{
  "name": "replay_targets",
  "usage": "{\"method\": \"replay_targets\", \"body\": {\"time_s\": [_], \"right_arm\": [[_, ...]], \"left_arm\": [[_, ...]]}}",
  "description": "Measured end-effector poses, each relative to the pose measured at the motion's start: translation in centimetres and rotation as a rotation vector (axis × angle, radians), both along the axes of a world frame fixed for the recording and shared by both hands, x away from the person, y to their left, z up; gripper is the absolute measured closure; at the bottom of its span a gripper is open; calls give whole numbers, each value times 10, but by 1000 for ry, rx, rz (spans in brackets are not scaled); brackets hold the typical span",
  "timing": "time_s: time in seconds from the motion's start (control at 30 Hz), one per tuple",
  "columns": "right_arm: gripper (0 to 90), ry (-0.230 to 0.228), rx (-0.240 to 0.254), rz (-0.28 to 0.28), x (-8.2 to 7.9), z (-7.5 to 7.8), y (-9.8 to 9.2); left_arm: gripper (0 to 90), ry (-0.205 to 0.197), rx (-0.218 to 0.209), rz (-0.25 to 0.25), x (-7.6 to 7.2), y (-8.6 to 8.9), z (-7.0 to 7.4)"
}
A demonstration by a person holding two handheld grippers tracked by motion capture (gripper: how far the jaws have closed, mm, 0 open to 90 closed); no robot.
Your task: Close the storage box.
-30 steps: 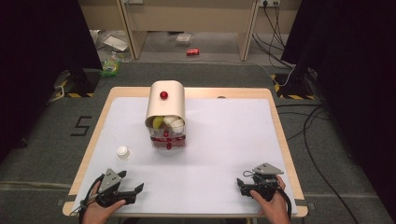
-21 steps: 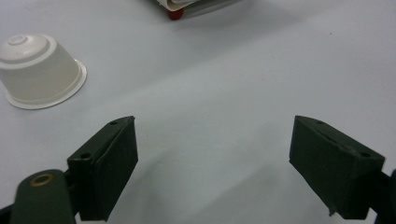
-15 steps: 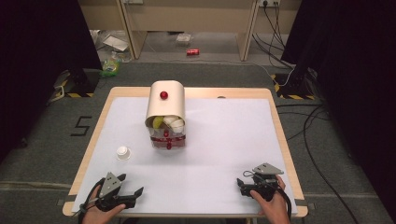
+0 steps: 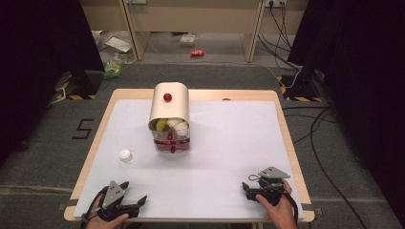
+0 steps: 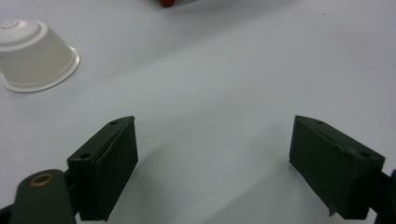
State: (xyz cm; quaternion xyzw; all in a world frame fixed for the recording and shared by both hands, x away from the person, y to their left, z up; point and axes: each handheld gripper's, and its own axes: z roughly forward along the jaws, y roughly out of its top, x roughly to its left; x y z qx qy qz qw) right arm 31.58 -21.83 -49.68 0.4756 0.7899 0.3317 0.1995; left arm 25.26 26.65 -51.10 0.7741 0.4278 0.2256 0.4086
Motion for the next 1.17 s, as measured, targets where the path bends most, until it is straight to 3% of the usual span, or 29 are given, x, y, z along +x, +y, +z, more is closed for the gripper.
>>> {"method": "replay_targets", "body": {"time_s": [0.53, 1.17], "right_arm": [[97, 1, 1, -1, 0, 0, 0], [97, 1, 1, -1, 0, 0, 0]], "left_arm": [[150, -8, -27, 19, -13, -2, -6], [148, -27, -44, 21, -15, -1, -9]]}}
